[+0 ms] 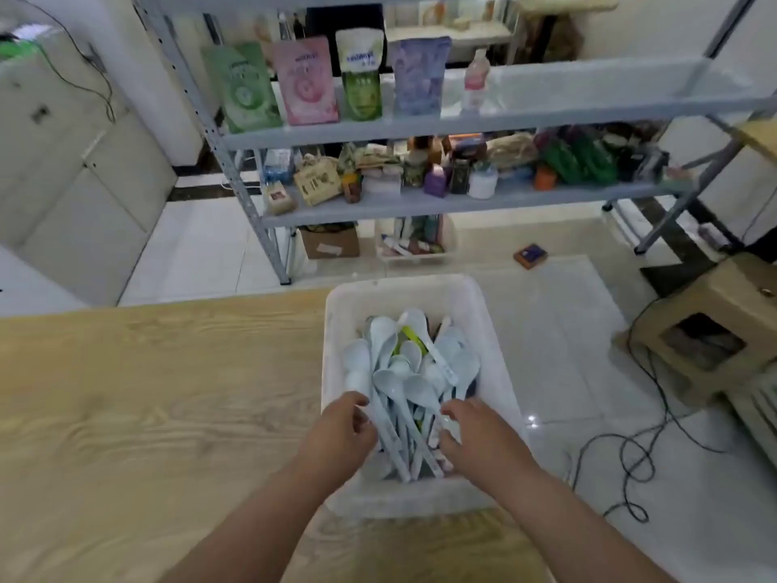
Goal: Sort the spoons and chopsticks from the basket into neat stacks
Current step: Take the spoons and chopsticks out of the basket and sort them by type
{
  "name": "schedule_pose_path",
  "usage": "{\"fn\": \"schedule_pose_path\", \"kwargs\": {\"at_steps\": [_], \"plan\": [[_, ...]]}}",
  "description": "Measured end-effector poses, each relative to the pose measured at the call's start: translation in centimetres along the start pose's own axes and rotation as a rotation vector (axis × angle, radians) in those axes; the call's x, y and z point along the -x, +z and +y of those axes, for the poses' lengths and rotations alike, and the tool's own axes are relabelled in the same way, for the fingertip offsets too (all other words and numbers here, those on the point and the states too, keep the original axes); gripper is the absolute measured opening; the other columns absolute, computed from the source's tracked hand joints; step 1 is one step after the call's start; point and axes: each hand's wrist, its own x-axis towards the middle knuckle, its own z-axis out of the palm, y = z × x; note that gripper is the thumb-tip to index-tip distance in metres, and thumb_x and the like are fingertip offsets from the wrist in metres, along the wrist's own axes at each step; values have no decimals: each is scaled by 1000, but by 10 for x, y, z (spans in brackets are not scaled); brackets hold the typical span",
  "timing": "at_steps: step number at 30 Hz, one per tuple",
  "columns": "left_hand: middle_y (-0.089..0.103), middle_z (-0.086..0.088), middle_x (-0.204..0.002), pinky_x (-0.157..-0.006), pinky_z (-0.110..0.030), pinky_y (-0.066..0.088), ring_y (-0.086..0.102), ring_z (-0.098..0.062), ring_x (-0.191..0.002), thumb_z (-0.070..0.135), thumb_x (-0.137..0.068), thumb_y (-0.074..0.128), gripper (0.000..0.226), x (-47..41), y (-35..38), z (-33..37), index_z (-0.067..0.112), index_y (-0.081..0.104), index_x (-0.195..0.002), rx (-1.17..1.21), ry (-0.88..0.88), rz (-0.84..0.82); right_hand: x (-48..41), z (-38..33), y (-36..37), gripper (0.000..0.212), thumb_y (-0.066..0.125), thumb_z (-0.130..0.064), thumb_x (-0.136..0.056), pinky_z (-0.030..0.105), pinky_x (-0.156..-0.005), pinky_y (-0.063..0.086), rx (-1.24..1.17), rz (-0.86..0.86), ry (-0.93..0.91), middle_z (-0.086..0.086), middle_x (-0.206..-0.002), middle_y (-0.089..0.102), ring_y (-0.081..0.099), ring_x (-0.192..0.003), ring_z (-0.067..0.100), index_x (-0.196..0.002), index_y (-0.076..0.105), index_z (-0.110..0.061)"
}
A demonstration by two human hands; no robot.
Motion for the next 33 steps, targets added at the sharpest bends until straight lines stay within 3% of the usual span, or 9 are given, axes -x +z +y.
{"fn": "schedule_pose_path", "kwargs": {"at_steps": [4,9,11,13,16,20,23,27,33], "plan": [[57,-9,-116,-76,-32,50,58,-22,-94,22,-95,57,27,-26,15,10,7,50,-117,-243,-69,-31,-24,7,18,35,53,-43,-96,37,-84,51,182,16,73,3,-123,49,52,-108,21,-125,50,-24],[54,-14,-114,-70,-33,40,60,-32,-100,29,-92,65,45,-53,29,24,5,36,-116,-204,-165,50,-36,0,53,71,72,-61,-78,36,-85,49,328,72,90,7,-124,43,53,-108,28,-125,46,-14],[55,-14,-113,-69,-36,42,62,-35,-99,35,-90,67,47,-60,37,24,8,35,-112,-183,-180,79,-40,-1,64,83,89,-58,-55,36,-76,52,414,96,80,11,-109,52,57,-95,30,-112,55,-8],[55,-12,-110,-71,-39,48,62,-35,-95,42,-87,67,49,-62,45,23,11,34,-106,-169,-184,104,-43,3,71,76,96,-41,-42,35,-65,52,396,149,101,11,-99,54,57,-84,30,-100,58,-10],[54,-10,-108,-78,-45,53,60,-32,-93,44,-86,67,49,-60,53,23,11,35,-106,-140,-176,131,-44,4,69,53,87,-27,-65,32,-67,46,340,158,111,9,-108,47,54,-90,29,-105,54,-15],[52,-9,-108,-84,-45,52,56,-29,-94,33,-83,66,42,-60,57,27,10,38,-105,-117,-184,164,-45,4,61,32,64,-31,-92,33,-82,45,221,97,151,6,-123,34,48,-107,28,-117,50,-17],[53,-11,-109,-81,-40,51,57,-29,-95,15,-86,55,27,-62,60,28,7,40,-107,-200,-157,183,-42,5,52,30,59,-41,-95,34,-92,47,86,62,193,3,-125,34,45,-112,24,-115,54,-19],[56,-11,-105,-78,-38,49,56,-28,-94,11,-91,51,17,-63,62,22,8,41,-105,-278,-109,139,-39,10,46,23,58,-39,-94,32,-88,48,1,104,188,-1,-117,36,47,-103,20,-108,59,-20],[60,-7,-88,-57,-31,43,56,-19,-71,14,-99,44,7,-57,38,27,11,50,-102,180,-307,30,-38,20,44,28,60,-39,-97,43,-81,59,-173,162,157,-5,-112,32,38,-111,20,-106,65,-14]]}}
